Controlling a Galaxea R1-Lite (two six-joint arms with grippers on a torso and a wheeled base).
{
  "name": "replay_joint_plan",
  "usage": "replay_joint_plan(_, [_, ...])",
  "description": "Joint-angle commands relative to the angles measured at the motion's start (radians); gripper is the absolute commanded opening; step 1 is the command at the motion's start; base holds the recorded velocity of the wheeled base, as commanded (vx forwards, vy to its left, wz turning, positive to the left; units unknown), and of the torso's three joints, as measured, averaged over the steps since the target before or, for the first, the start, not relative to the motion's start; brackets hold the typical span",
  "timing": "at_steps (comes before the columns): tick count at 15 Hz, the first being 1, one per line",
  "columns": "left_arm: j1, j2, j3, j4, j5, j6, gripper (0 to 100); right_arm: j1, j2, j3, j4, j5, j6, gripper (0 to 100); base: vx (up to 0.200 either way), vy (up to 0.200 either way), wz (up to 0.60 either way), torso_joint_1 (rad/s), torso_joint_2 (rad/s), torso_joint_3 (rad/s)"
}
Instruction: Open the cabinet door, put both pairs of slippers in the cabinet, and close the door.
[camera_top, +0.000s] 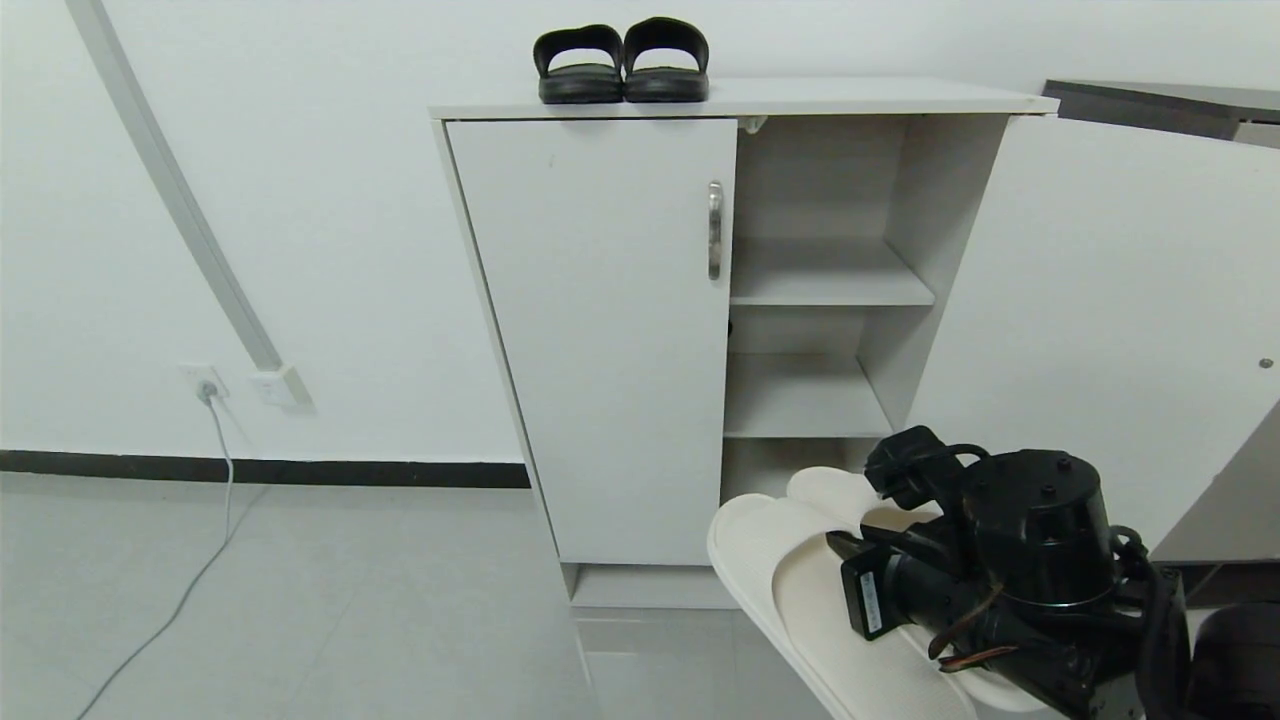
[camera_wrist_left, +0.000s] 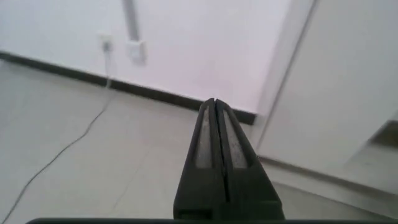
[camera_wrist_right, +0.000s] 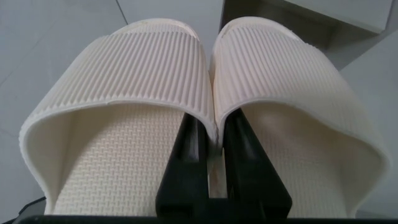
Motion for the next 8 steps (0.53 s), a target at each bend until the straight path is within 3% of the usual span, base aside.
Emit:
replay_joint_plan(1, [0.060, -0.254, 0.094, 0.098, 0.001, 0.003, 0, 0.002, 0.009, 0.003, 0.000, 0.001, -0.001, 0, 0.000, 0.000, 0.00, 0.000, 0.00, 0.000])
replay_joint_plan(2, [0.062, -0.294, 0.094, 0.138, -0.007, 0.004, 0, 0.002, 0.012, 0.002, -0.002, -0.001, -0.001, 0, 0.000, 0.000, 0.00, 0.000, 0.00, 0.000])
replay_joint_plan(3, [0.060, -0.415, 0.094, 0.264, -0.058, 0.014, 0, 0.002, 0.015, 0.005, 0.000, -0.001, 0.001, 0, 0.000, 0.000, 0.00, 0.000, 0.00, 0.000])
replay_joint_plan(4, [0.054, -0.513, 0.083, 0.319, -0.124, 0.035, 0, 0.002, 0.015, 0.006, -0.002, -0.001, 0.001, 0, 0.000, 0.000, 0.00, 0.000, 0.00, 0.000])
replay_joint_plan(6, [0.051, -0.513, 0.089, 0.294, -0.154, 0.043, 0, 0.003, 0.017, 0.008, -0.003, -0.001, 0.001, 0, 0.000, 0.000, 0.00, 0.000, 0.00, 0.000])
replay_joint_plan(8, [0.051, -0.513, 0.092, 0.288, -0.289, 0.078, 0, 0.005, 0.021, 0.008, -0.003, 0.001, 0.001, 0, 0.000, 0.000, 0.00, 0.000, 0.00, 0.000])
